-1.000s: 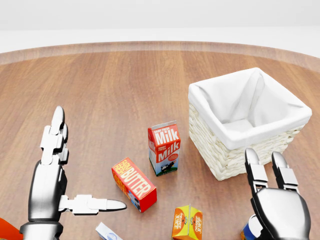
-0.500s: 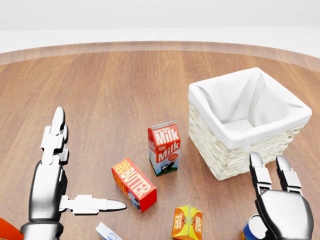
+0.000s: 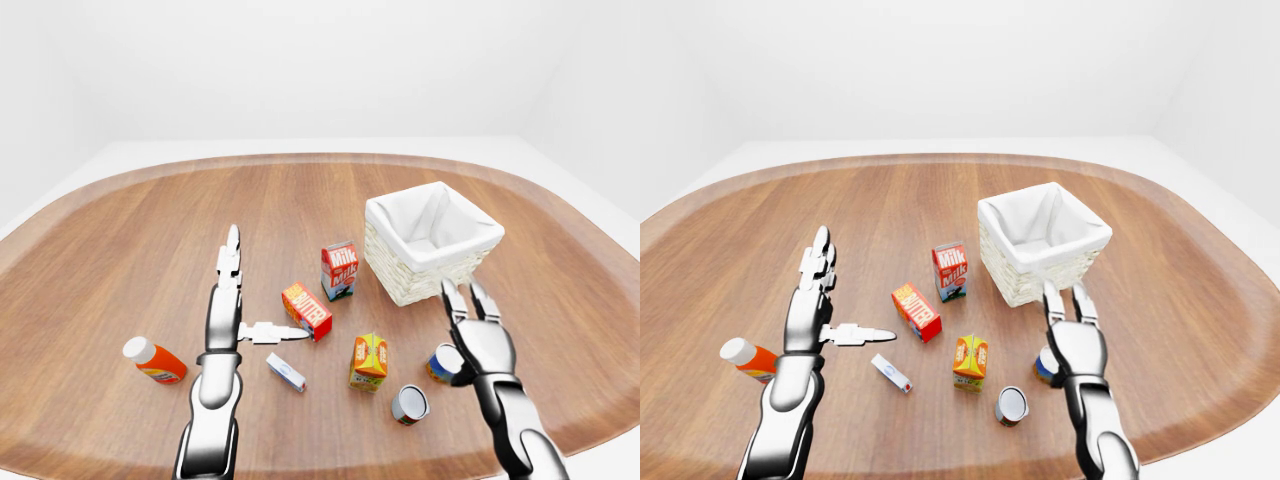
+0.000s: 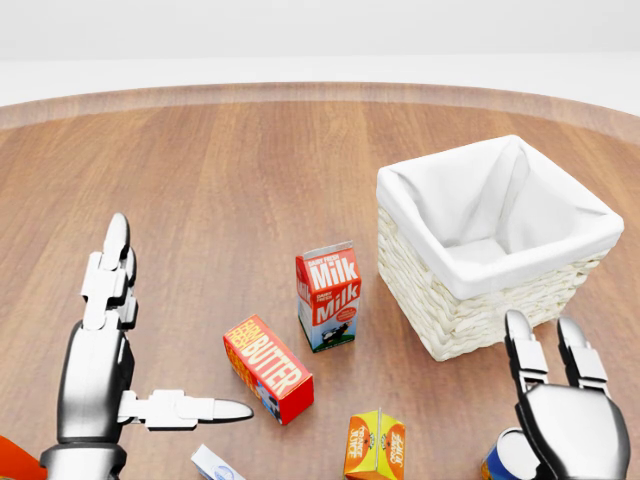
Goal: Pick up the alphabet soup and the tomato sauce, and put them in the basket.
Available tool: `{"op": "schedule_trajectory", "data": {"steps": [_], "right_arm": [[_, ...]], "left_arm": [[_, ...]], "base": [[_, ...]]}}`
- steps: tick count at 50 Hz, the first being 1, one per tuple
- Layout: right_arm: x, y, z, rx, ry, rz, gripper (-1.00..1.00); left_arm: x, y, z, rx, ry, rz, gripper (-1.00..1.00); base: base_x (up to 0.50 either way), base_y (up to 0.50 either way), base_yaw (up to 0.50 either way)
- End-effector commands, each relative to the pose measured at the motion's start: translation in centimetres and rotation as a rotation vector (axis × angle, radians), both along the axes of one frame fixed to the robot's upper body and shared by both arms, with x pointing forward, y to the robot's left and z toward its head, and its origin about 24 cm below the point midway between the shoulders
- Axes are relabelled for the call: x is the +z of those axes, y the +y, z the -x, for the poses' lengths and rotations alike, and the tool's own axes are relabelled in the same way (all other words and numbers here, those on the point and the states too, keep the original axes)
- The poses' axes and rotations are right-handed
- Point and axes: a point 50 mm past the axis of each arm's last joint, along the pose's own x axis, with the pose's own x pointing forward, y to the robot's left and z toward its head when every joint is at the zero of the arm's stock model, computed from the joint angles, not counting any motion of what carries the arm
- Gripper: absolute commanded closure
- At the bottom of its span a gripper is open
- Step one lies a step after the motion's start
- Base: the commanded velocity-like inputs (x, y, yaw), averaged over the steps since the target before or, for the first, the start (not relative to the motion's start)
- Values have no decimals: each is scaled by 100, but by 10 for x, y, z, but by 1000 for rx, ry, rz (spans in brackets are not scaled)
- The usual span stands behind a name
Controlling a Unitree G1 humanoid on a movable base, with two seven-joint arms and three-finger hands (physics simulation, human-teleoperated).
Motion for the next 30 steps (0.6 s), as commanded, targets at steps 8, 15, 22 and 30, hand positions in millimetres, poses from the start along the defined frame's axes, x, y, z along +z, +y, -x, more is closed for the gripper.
{"op": "schedule_trajectory", "data": {"steps": [8,15,22,30], "right_arm": [[-10,-2,-2,-2,13,6,-100],[-14,-2,-3,1,20,8,-100],[-19,-1,-7,7,16,13,-100],[-30,0,-8,20,38,29,-100]], "left_arm": [[-1,1,0,3,6,-4,-100],[-1,1,0,3,6,-4,-100],[-1,1,0,3,6,-4,-100],[-1,1,0,3,6,-4,-100]], "base": [[0,0,0],[0,0,0],[0,0,0],[0,0,0]]}}
